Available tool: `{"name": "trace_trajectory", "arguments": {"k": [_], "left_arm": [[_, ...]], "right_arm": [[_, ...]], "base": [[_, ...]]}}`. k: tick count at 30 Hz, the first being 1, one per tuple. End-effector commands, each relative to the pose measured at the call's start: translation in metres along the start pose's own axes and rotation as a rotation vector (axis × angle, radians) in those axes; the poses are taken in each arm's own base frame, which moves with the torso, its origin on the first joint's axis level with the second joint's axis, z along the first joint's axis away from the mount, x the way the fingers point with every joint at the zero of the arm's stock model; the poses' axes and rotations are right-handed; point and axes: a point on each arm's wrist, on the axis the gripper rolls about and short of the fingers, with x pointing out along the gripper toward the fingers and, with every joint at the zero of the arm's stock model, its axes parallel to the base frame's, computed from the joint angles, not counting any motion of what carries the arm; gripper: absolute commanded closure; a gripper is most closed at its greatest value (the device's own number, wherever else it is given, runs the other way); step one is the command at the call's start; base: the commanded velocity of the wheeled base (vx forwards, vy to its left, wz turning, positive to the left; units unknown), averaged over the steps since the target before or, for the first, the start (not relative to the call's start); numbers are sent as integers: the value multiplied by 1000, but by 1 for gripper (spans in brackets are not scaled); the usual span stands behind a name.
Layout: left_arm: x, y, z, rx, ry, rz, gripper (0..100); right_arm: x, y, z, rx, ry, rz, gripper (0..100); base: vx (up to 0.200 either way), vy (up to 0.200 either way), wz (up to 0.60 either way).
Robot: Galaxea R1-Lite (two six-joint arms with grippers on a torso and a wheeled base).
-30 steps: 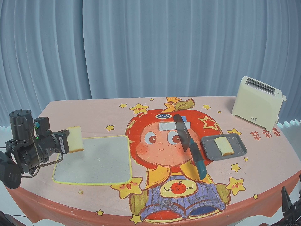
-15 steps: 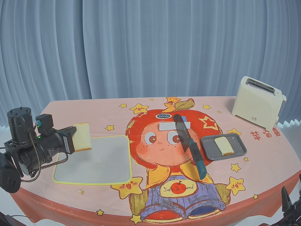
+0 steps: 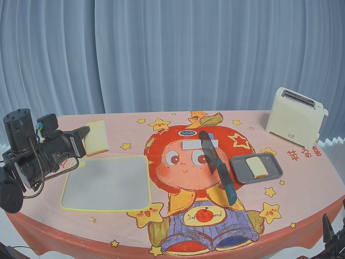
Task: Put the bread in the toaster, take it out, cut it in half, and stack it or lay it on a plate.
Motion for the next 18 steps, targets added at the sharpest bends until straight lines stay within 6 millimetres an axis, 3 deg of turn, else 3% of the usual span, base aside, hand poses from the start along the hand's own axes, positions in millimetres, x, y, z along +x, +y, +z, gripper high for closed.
{"name": "trace_trajectory", "arguments": {"k": [1,12,18], "left_arm": [[6,0,1,-15,-4,-1,100],[7,0,2,-4,-13,5,100],[8,-1,10,-3,-61,-3,100]], "right_arm": [[0,0,-5,0,0,0,0],[0,0,-5,0,0,0,0],[0,0,-5,0,0,0,0]], "base": [[-200,0,0],[-200,0,0],[0,0,0]]}}
